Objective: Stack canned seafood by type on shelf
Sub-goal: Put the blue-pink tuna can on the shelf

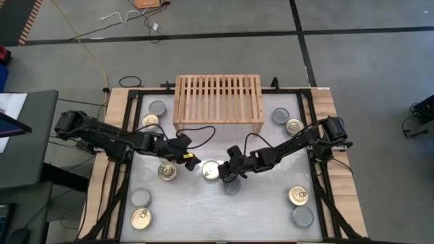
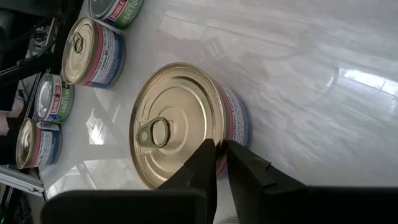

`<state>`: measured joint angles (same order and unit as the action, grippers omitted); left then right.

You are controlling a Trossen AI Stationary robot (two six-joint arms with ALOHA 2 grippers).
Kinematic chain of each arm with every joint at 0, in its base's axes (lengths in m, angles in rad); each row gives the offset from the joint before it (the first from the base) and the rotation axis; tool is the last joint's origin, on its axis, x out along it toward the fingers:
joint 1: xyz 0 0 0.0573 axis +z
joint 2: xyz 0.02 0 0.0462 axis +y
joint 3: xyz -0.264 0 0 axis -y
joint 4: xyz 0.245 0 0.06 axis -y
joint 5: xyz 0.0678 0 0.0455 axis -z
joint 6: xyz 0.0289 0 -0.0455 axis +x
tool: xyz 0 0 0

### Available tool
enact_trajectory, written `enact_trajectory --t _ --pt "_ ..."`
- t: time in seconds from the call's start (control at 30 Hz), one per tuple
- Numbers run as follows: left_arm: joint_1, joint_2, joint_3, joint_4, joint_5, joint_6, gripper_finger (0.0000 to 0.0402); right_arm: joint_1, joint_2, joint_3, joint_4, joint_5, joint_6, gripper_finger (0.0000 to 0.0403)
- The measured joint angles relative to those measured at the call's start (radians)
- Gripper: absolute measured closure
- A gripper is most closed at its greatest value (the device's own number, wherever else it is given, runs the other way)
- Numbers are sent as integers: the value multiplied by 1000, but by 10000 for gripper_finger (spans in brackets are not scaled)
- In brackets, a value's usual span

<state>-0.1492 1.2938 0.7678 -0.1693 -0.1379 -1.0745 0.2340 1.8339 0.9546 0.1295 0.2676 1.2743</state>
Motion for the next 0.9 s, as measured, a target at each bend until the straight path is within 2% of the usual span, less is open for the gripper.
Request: enact_trajectory --t 0.37,0.9 --pt "-41 0 -128 187 -6 -132 221 1 0 0 -1 -3 -3 337" --pt "-44 0 -151 181 -31 -130 221 1 0 0 5 -8 -23 337"
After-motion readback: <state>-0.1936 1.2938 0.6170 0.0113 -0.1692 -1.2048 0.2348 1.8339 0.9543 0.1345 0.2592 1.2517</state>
